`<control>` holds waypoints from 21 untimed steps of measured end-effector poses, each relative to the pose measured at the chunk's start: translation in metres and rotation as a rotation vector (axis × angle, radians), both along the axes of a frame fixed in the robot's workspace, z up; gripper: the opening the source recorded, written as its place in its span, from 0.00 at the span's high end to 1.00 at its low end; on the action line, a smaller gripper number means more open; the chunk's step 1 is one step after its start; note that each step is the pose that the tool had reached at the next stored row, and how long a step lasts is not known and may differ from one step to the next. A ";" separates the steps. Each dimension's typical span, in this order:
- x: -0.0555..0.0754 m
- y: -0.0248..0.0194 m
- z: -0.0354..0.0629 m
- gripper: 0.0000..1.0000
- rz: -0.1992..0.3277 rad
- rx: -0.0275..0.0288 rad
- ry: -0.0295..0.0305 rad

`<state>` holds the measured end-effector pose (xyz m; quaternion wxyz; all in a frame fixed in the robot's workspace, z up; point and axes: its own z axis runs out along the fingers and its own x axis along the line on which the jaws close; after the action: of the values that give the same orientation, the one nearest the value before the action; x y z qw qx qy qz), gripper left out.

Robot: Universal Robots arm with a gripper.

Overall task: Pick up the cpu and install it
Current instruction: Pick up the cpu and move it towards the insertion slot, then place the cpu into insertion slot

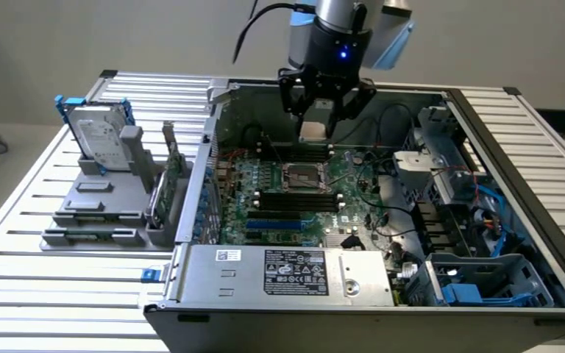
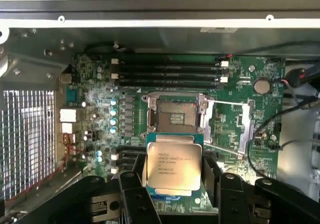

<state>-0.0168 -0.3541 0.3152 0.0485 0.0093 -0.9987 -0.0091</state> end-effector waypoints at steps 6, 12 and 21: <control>-0.005 0.0210 -0.0042 0.46 0.000 -0.0216 -0.0034; -0.005 0.0210 -0.0042 0.46 0.001 -0.0216 -0.0034; -0.005 0.0210 -0.0042 0.46 0.001 -0.0217 -0.0034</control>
<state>-0.0215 -0.3331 0.3110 0.0469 0.0091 -0.9989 0.0017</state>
